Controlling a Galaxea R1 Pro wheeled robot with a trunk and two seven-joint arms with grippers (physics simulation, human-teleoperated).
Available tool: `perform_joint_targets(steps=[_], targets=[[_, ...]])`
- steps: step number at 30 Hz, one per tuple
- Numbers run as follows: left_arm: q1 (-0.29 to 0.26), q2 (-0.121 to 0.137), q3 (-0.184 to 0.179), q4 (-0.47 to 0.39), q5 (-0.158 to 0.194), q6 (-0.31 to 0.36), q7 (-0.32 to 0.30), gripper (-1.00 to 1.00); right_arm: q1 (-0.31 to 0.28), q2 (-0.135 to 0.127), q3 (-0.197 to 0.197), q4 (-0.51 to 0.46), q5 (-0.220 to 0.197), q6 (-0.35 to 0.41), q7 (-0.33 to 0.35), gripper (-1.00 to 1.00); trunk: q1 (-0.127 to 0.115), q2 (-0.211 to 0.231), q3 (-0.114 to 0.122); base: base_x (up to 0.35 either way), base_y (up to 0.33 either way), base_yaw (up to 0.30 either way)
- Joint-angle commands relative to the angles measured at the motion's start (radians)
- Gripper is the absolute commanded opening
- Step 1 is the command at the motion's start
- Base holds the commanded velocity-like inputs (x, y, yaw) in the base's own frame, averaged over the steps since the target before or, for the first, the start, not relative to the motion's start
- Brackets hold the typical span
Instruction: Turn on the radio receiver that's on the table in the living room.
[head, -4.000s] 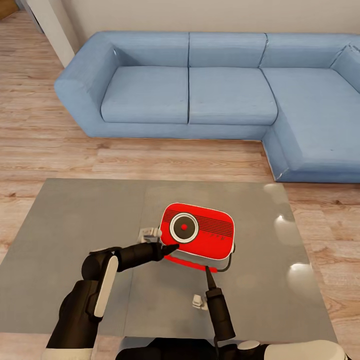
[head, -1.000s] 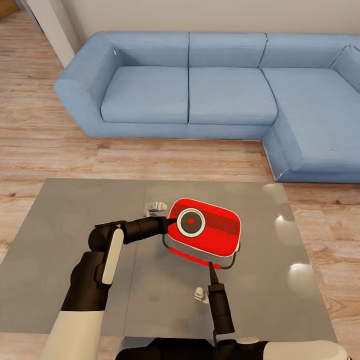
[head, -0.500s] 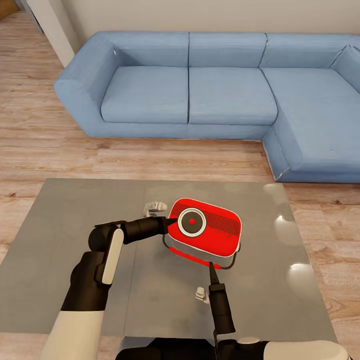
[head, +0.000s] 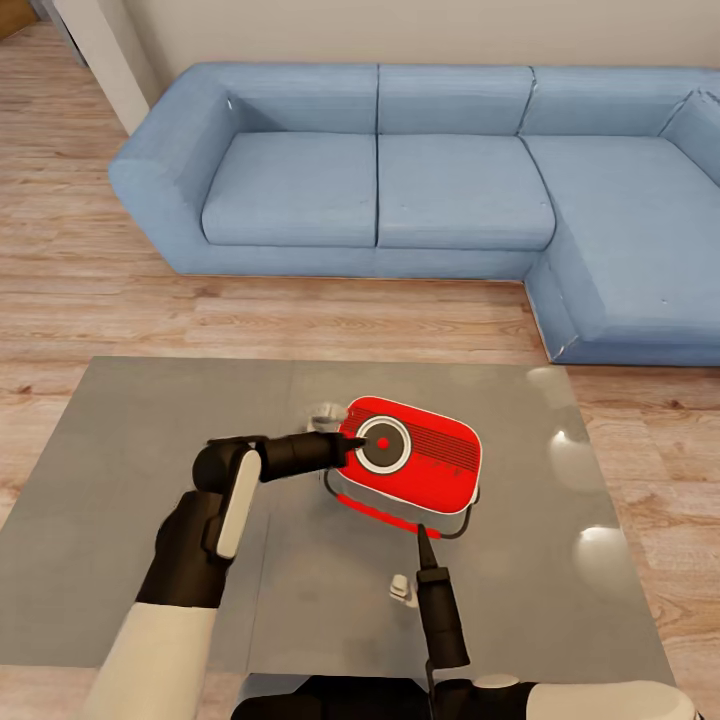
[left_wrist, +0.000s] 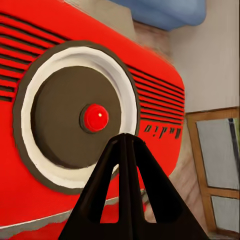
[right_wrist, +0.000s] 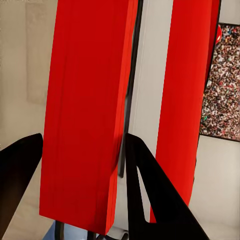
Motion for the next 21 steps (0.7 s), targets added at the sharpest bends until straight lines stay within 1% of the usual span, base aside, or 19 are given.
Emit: perform_joint_targets(steps=[1, 3, 5, 12, 18, 21], targets=[[-0.017, 0.0, -0.017, 0.026, 0.001, -0.001, 0.0, -1.0, 0.0, 0.001, 0.001, 0.0, 0.003, 0.002, -0.001, -1.0, 0.0, 0.0, 0.0, 0.0, 0.0, 0.0], [-0.029, 0.0, -0.03, 0.047, 0.003, -0.002, 0.0, -1.0, 0.0, 0.002, 0.001, -0.001, 0.003, 0.006, -0.001, -1.0, 0.0, 0.0, 0.0, 0.0, 0.0, 0.0], [-0.034, 0.0, -0.034, 0.054, 0.003, -0.003, 0.0, -1.0, 0.0, 0.004, 0.001, -0.001, 0.003, 0.009, -0.001, -1.0, 0.0, 0.0, 0.0, 0.0, 0.0, 0.0], [-0.036, 0.0, -0.036, 0.07, 0.004, -0.004, 0.0, -1.0, 0.0, 0.007, 0.003, -0.002, 0.002, 0.013, 0.0, -1.0, 0.0, 0.0, 0.0, 0.0, 0.0, 0.0], [-0.057, 0.0, -0.036, 0.09, 0.004, -0.005, 0.0, -1.0, 0.0, 0.007, 0.004, -0.002, 0.002, 0.013, 0.013, -1.0, 0.0, 0.0, 0.0, 0.0, 0.0, 0.0], [-0.084, 0.0, -0.036, 0.099, 0.004, -0.005, 0.013, -1.0, 0.0, 0.006, 0.004, -0.002, 0.002, 0.013, 0.016, -1.0, 0.0, 0.0, 0.0, 0.0, 0.0, 0.0]])
